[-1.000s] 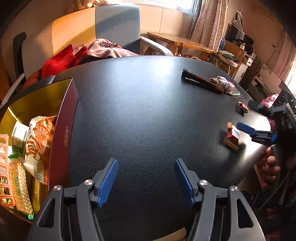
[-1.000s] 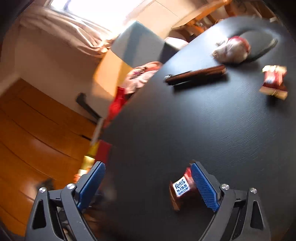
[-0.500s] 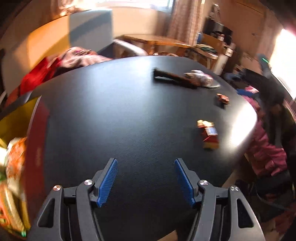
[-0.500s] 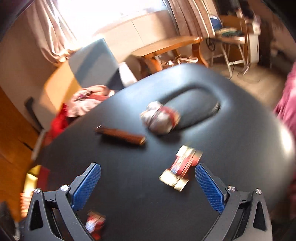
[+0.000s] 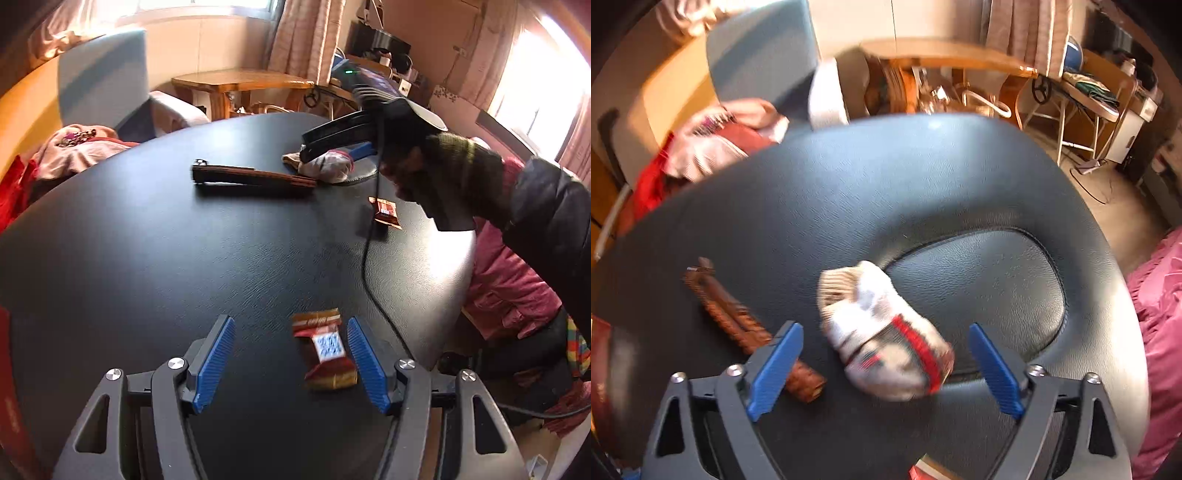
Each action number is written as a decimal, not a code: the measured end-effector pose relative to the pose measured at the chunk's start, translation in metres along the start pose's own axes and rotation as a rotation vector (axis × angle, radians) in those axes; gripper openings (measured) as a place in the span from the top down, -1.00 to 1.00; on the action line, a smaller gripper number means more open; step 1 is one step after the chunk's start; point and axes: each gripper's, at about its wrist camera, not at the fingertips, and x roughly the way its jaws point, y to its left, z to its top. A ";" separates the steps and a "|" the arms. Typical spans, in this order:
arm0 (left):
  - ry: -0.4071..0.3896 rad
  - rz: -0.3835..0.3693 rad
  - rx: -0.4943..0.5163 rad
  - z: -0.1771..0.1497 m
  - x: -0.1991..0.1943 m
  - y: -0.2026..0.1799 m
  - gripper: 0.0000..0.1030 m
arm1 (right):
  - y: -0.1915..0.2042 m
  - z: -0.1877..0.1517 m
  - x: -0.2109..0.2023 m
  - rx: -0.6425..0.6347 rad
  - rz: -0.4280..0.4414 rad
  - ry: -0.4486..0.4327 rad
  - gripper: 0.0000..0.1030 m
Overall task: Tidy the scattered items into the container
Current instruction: 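Grasp the cream sock with the right gripper while the left gripper approaches a red Kiss chocolate, then grasp the red Kiss chocolate with the left gripper while the right gripper holds the sock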
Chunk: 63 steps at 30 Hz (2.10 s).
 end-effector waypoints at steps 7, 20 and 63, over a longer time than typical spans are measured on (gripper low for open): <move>0.097 0.043 0.048 0.004 0.041 -0.016 -0.26 | -0.004 -0.004 0.007 -0.050 -0.038 0.005 0.01; 0.079 0.208 -0.099 -0.046 0.000 0.050 -0.25 | 0.029 -0.053 -0.023 -0.160 0.051 0.023 0.35; 0.015 0.201 -0.137 -0.098 -0.042 0.090 -0.28 | 0.155 -0.197 -0.092 -0.163 0.171 -0.107 -0.21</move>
